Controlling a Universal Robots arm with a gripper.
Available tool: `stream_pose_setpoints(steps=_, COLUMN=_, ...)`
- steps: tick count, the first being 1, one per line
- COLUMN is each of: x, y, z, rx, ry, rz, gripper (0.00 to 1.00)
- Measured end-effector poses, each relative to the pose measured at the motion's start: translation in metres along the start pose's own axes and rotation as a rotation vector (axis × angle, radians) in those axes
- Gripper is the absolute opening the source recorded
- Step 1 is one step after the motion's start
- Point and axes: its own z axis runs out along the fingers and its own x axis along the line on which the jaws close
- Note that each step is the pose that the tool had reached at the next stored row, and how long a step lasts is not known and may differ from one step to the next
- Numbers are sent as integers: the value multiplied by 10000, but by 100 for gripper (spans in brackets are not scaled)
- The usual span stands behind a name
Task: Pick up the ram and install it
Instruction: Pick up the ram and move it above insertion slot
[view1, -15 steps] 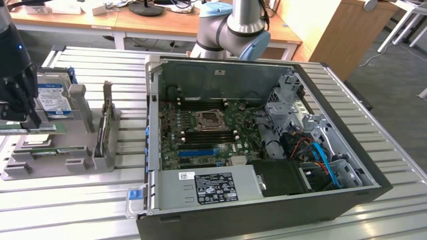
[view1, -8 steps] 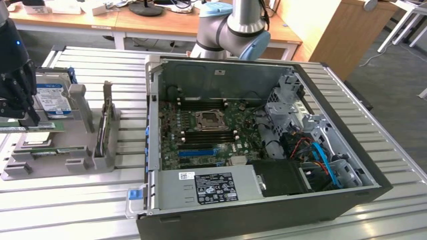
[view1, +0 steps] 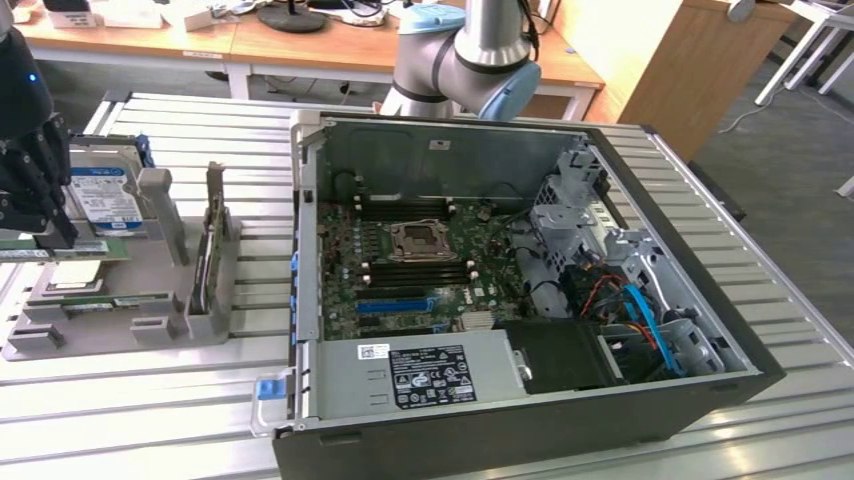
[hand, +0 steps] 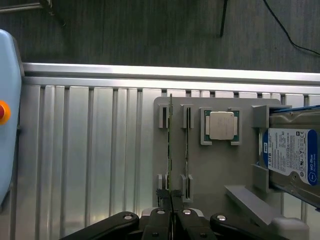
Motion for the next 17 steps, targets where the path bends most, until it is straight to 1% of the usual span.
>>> stream_pose_setpoints(steps=17, x=-1, y=2, z=-72, rx=0, ry=0, rz=0, gripper=12)
